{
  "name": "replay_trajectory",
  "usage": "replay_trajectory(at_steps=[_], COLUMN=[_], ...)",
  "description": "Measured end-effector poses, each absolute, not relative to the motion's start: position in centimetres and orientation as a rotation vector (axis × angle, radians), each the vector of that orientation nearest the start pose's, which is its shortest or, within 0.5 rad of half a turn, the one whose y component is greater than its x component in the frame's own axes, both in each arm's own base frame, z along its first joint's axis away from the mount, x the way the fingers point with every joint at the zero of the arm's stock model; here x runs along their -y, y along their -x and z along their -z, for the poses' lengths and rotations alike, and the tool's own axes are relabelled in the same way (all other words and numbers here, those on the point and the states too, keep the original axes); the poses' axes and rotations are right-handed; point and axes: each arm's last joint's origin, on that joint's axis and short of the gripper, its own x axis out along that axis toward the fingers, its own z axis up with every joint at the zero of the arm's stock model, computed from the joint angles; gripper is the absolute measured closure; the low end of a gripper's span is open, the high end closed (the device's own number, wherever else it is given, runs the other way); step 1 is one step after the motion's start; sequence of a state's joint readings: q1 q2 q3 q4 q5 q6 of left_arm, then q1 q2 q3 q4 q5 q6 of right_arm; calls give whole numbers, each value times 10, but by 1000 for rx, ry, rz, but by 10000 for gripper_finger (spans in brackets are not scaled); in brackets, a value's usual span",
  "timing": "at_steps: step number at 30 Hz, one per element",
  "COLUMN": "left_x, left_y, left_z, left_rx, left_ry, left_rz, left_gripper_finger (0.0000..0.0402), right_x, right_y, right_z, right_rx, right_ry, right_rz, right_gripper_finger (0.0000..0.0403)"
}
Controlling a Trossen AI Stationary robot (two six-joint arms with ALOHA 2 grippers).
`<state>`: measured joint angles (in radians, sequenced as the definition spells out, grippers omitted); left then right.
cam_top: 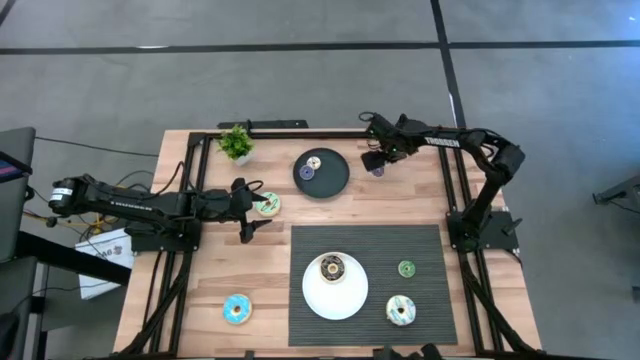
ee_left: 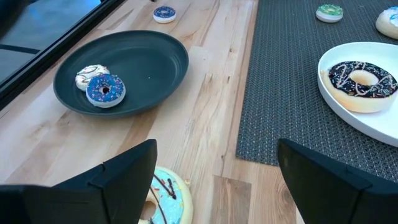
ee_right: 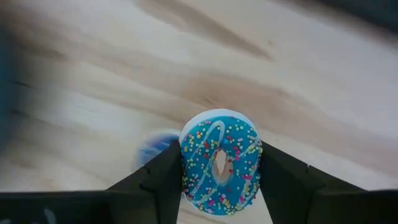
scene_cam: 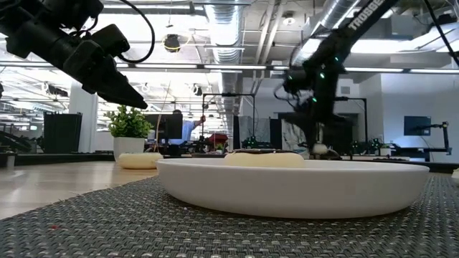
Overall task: Pick & Place donuts
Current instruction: Put the small blue donut on the black plate
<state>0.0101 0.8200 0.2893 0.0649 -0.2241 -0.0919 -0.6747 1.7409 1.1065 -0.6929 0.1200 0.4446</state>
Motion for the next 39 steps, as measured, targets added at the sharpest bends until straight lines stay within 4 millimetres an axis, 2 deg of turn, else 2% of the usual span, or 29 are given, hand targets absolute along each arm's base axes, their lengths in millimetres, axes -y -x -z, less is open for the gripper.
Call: replay_trajectory(at_steps=[3,9,15,20,25,31,39], left_x=[-8,-8,-8,-8,-9,-9,-9], left_y=[-167,-167,-167,-167,-168,-167,-167], left_z=[-181,-181,-181,-182,-182,-182,-181], left_rx=[-453,-453,-452,-447,-443,-454,-465], left_ry=[40,41,44,44,38,-4,-32], left_rz=[-251,-251,-252,-252,-260,-255,-249], left_gripper_finger=[77,77,77,77,77,77,77], right_x=[198,174,161,170,183,193,194], right_y=[-270,-316,-337,-361,-386,-401,-405], right_z=[-192,-224,-245,-233,-198,-172,-169], right_rx=[-1083,-912,-812,-822,-956,-1065,-1083], right_ry=[-672,-501,-445,-445,-460,-468,-482], right_rz=[906,750,687,703,709,696,671], right_gripper_finger=[229,232,233,235,235,227,187])
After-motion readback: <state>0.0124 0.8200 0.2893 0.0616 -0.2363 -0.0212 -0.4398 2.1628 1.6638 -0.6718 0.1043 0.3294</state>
